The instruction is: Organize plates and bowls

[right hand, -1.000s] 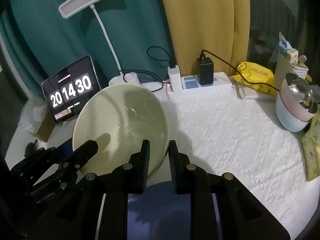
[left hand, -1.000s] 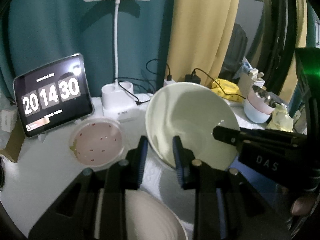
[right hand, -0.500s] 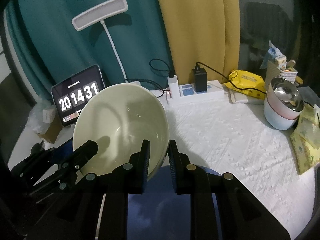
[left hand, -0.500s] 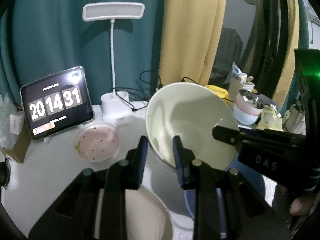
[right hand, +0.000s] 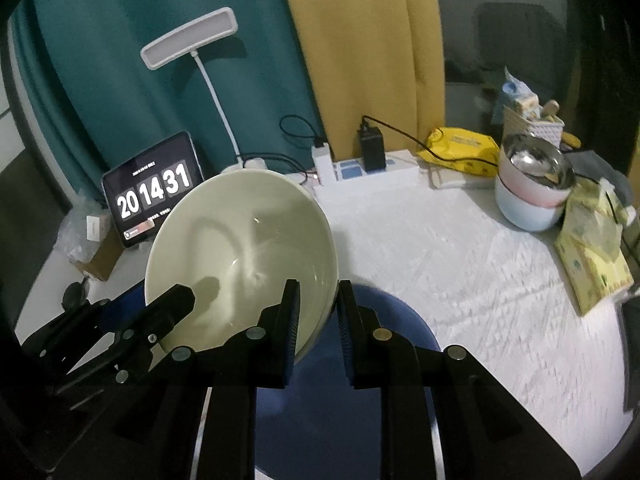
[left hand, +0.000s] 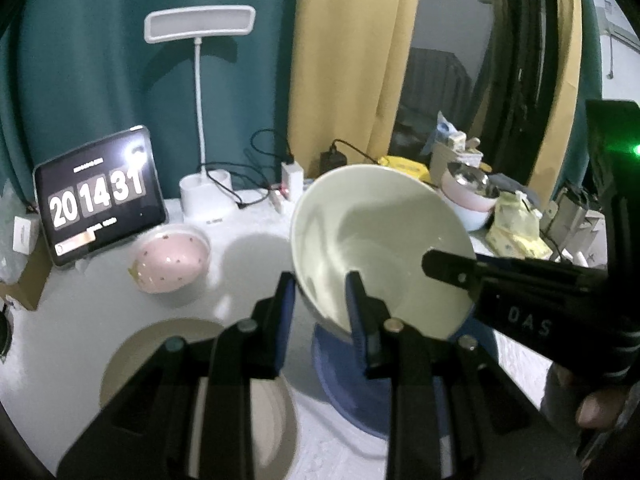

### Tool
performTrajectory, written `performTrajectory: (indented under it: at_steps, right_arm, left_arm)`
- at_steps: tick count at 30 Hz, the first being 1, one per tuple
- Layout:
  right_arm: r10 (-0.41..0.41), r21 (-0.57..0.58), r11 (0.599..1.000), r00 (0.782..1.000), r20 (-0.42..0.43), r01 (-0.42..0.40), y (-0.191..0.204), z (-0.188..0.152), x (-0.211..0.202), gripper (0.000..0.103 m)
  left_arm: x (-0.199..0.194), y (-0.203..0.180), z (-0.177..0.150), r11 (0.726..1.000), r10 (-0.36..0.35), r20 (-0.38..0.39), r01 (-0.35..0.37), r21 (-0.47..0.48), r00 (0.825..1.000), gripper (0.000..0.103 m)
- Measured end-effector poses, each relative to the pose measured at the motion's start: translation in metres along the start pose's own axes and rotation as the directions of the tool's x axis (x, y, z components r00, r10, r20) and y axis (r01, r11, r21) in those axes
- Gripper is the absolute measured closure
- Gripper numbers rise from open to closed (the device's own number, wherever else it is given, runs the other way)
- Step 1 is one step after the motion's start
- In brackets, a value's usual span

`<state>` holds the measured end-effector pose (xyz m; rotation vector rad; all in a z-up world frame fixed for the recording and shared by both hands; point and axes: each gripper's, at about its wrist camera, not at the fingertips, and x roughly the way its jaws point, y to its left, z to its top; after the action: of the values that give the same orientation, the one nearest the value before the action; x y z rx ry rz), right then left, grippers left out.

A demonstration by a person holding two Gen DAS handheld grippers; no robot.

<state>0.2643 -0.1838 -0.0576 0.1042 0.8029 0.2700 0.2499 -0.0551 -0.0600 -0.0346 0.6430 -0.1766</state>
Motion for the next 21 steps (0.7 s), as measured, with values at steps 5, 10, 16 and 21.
performTrajectory:
  at_steps: [5, 10, 16, 21]
  right_arm:
    - [-0.005, 0.011, 1.000, 1.000, -0.014, 0.006, -0.009, -0.014, -0.002, 0.083]
    - [-0.016, 0.024, 1.000, 0.999, -0.035, 0.017, -0.018, -0.028, 0.000, 0.083]
    - [-0.024, 0.038, 0.999, 0.997, -0.068, 0.027, -0.027, -0.044, 0.005, 0.083]
    - [-0.016, 0.059, 0.998, 0.995, -0.094, 0.021, -0.034, -0.054, 0.010, 0.083]
  left_arm:
    - [0.003, -0.010, -0.014, 1.000, -0.006, -0.027, 0.006, 0.009, 1.000, 0.076]
    - [0.009, -0.018, -0.028, 1.000, -0.006, -0.058, 0.007, 0.017, 0.998, 0.076]
    - [0.017, -0.024, -0.042, 1.000, -0.020, -0.108, 0.022, 0.013, 0.994, 0.076]
    - [0.021, -0.027, -0.050, 1.000, -0.012, -0.134, 0.016, 0.027, 0.991, 0.076]
